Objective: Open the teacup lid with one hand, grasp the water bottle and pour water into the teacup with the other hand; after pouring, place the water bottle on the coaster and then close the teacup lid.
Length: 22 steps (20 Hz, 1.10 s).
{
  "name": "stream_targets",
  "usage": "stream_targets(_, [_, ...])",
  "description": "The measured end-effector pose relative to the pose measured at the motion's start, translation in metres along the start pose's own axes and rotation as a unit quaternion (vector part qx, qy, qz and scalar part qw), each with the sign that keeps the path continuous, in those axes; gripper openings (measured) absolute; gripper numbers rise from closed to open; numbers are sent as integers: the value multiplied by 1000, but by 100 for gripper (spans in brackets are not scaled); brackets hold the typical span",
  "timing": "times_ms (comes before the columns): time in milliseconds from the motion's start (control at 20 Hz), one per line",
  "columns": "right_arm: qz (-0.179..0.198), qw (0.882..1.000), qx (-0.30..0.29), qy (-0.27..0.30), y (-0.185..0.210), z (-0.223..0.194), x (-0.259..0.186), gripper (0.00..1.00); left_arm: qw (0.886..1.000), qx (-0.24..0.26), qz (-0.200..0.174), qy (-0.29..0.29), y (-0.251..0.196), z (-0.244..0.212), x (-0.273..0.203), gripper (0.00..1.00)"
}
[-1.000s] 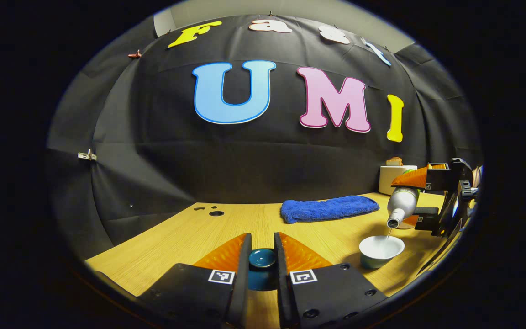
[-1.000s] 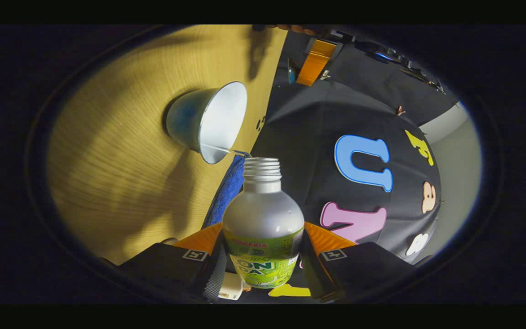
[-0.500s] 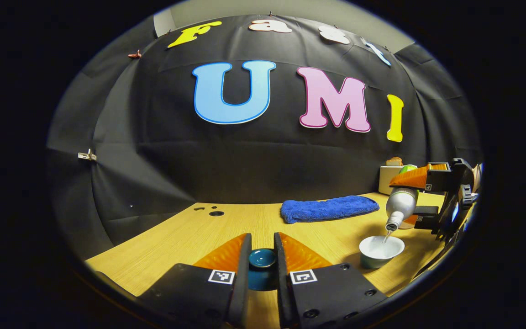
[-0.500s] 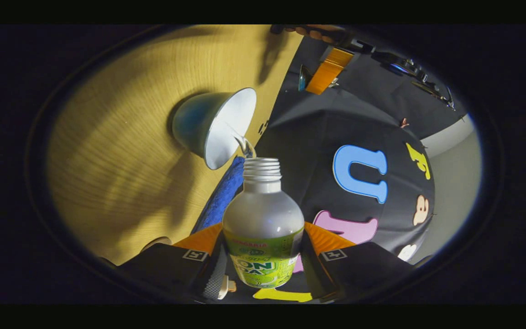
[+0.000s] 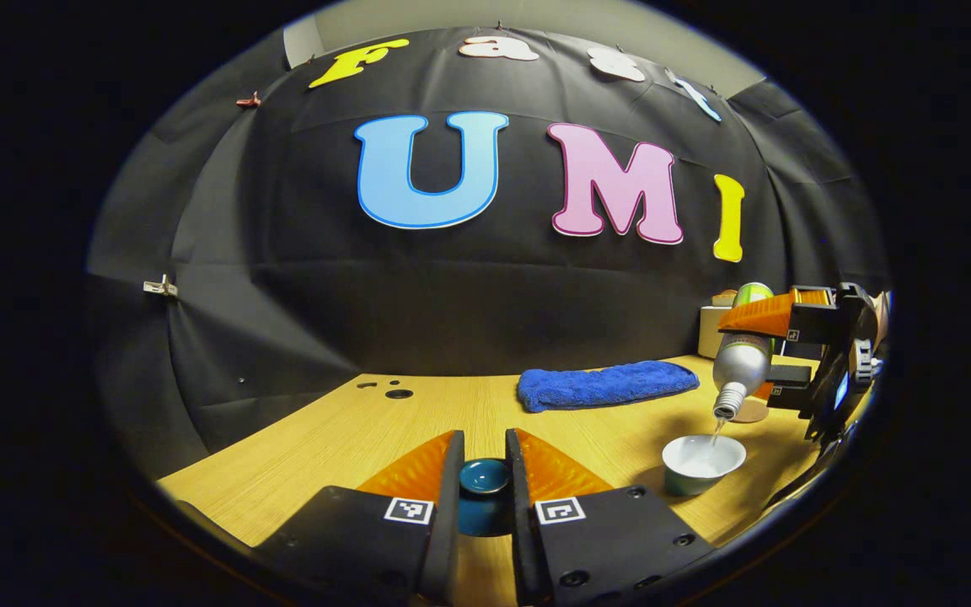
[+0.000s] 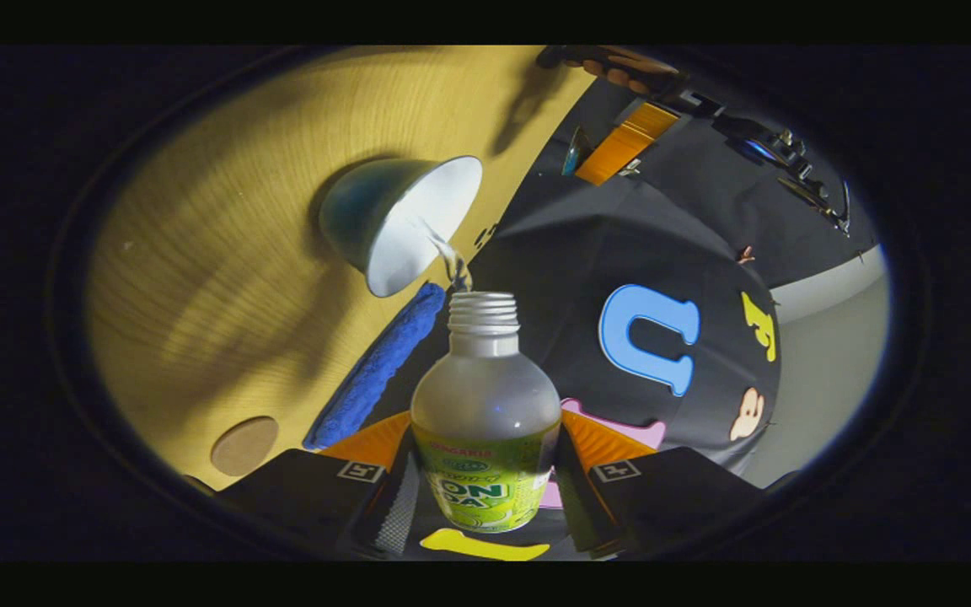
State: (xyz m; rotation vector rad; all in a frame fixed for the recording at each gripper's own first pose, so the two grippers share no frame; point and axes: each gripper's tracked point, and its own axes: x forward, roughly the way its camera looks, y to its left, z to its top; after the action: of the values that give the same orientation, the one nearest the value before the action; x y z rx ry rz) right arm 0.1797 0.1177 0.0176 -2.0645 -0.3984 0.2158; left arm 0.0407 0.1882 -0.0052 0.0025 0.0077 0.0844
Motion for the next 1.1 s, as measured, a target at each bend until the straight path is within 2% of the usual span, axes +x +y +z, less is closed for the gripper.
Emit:
stream_targets(400, [0, 999, -33, -7, -2, 0, 6, 73, 1000, 0, 0, 0, 0, 0, 1, 30])
stream_targets(600, [-9, 999, -50, -6, -5, -1, 7, 71, 1000, 0, 0, 0, 0, -1, 1, 30])
stream_targets(650, [-10, 999, -50, -6, -6, -1, 8, 73, 1000, 0, 0, -1, -1, -1, 1, 30])
stream_targets(900, [-22, 997, -69, -12, -12, 0, 6, 71, 1000, 0, 0, -1, 0, 0, 0, 31])
stream_targets(1050, [-27, 997, -76, -12, -17, 1, 7, 73, 1000, 0, 0, -1, 0, -1, 1, 31])
stream_targets(1100, [-29, 996, -78, -11, -18, 1, 5, 71, 1000, 0, 0, -1, 0, 0, 1, 30])
